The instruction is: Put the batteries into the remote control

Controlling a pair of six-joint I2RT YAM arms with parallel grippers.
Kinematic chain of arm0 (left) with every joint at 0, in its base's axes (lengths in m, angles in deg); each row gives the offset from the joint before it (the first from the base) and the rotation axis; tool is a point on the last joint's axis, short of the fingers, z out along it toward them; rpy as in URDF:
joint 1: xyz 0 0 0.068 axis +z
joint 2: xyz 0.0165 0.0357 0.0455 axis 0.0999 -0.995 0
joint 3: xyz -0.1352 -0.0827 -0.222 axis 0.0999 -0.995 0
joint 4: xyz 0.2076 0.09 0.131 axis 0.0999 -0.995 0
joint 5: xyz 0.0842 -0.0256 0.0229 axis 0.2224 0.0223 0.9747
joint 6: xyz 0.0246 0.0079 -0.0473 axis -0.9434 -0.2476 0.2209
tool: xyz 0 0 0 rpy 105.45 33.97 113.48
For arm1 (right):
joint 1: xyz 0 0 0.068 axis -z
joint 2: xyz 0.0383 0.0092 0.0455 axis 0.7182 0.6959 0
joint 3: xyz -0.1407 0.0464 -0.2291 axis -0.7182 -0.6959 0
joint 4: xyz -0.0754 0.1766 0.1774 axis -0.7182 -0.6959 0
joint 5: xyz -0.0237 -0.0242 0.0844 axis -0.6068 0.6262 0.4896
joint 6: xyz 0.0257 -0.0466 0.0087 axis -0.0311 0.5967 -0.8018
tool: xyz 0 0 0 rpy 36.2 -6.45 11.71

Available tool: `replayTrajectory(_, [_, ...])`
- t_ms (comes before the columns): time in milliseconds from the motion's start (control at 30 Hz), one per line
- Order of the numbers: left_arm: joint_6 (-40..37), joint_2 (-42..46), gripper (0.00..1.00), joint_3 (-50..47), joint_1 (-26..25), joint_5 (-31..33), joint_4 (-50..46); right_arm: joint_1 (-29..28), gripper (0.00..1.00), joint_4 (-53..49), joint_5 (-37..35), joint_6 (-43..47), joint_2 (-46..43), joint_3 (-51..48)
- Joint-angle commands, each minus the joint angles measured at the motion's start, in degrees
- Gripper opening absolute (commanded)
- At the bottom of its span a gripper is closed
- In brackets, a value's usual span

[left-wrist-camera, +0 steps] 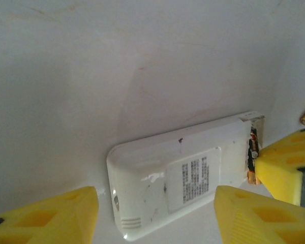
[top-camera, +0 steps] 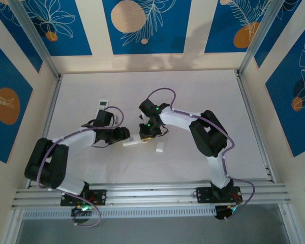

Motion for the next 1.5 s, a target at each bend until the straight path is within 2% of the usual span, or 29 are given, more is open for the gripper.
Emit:
replayTrajectory(0, [-0.4,-3.0,0.54,1.5,-0.8,-3.4,0.9,0.2,0.15,-1.0,0.2,0.3,2.1,0.9])
replayTrajectory(133, [0.1,-6.5,0.48,1.8,-0.8,-5.2,2.5,0.3,0.14,-0.9,-0.4,0.6,3.3,1.3])
replayTrajectory(433, [-1.0,-11.3,0.37,3.5,-0.7,2.1,-0.7,0.0,0.13,0.9,-1.3,-0.3,6.4,1.1])
replayTrajectory(767, [-0.9,-12.9,0.32,5.4,-0.5,5.2,-1.3,-2.1,0.10,6.2,-5.3,-0.2,10.7,1.5])
replayTrajectory(933, [-1.3,-12.0,0.33,6.6,-0.5,5.8,-2.7,-1.3,0.13,8.1,-2.3,-3.1,3.4,-1.5])
replayTrajectory(1100, [-2.6,-9.4,0.44,7.7,-0.4,7.8,-5.5,0.4,0.27,5.7,-3.2,-3.8,-7.2,-2.8])
replayTrajectory(1233, [-3.8,-6.0,0.57,8.6,-0.4,10.3,-8.5,3.5,0.33,2.5,-10.3,-6.2,-13.1,-5.7])
replayTrajectory(1333, [-4.5,-2.6,0.64,9.0,-0.3,10.6,-9.9,6.8,0.36,0.3,-16.1,-12.5,-15.2,-8.8])
replayTrajectory(1467, [-6.2,3.3,0.74,8.5,-0.5,7.3,-9.0,11.6,0.37,-1.7,-13.0,-20.8,-14.5,-10.7])
